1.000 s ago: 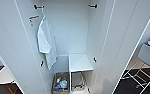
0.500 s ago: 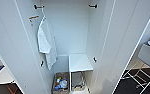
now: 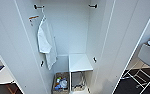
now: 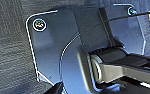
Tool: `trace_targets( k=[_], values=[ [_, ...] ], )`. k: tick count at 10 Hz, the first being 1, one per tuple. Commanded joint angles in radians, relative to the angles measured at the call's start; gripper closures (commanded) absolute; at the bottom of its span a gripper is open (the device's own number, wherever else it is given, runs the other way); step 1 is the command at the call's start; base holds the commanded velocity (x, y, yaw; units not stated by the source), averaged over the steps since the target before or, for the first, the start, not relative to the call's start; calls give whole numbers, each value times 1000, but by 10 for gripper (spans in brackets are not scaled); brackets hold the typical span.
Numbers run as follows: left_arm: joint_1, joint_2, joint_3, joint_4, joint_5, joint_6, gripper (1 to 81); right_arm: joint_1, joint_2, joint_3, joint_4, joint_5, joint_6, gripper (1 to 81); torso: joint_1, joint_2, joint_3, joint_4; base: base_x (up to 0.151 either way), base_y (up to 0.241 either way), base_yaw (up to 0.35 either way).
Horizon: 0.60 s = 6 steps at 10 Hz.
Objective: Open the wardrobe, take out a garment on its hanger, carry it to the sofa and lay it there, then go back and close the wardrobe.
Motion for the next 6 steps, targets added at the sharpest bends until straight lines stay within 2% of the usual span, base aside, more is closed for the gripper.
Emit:
trace_targets(
  k=[1,4,6],
  values=[
    [-60,-51,69,-22,12,8,10,79,-52,26,11,-55,6,10,1,0,0,0,0,0,0],
    [-79,-201,281,-11,-63,8,10,134,-145,78,9,-48,6,10,1,0,0,0,0,0,0],
    [-111,-319,395,-16,-77,5,10,180,-234,163,11,-49,9,10,1,0,0,0,0,0,0]
  ],
)
